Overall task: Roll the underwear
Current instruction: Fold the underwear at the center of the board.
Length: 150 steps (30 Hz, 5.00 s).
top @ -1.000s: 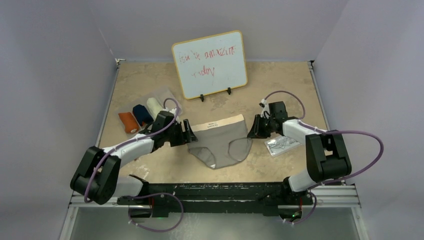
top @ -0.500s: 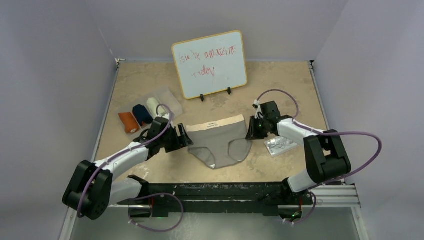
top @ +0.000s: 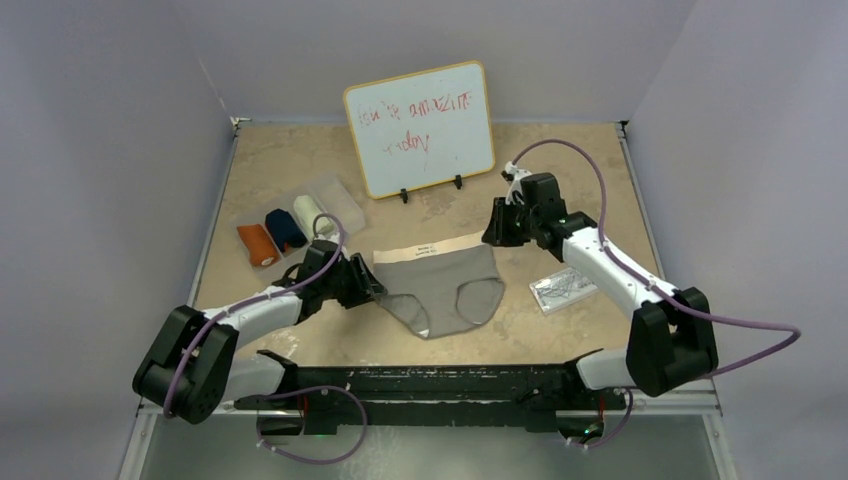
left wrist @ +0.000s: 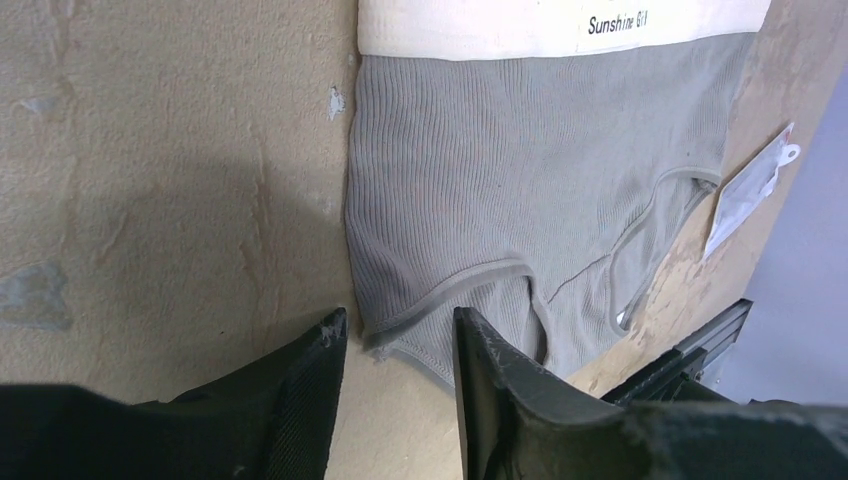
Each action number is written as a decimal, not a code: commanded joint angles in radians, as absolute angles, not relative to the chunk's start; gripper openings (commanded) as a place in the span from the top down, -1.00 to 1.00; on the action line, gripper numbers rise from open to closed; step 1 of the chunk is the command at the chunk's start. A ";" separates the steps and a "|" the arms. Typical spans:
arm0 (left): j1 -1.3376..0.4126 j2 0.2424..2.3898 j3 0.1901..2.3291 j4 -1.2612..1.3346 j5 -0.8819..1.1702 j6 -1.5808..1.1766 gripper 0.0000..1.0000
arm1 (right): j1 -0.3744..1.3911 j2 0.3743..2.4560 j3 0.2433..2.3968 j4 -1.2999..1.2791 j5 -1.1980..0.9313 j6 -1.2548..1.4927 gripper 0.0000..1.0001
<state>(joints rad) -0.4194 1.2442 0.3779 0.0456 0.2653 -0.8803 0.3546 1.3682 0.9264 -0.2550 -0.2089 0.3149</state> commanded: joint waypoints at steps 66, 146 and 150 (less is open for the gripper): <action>-0.417 0.971 0.186 0.022 0.198 -0.955 1.00 | 0.978 2.187 1.794 -0.369 0.062 0.360 0.28; -0.417 0.903 0.229 -0.062 0.187 -0.943 0.96 | 1.015 2.400 1.959 -0.518 0.169 0.319 0.40; -0.417 0.874 0.227 -0.106 0.175 -0.954 0.57 | 1.015 2.409 1.957 -0.523 0.203 0.313 0.53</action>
<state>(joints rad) -0.4194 0.9070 0.1913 -0.0685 0.2001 -0.9577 1.0100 2.3634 1.9537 -0.4675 0.1364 0.3248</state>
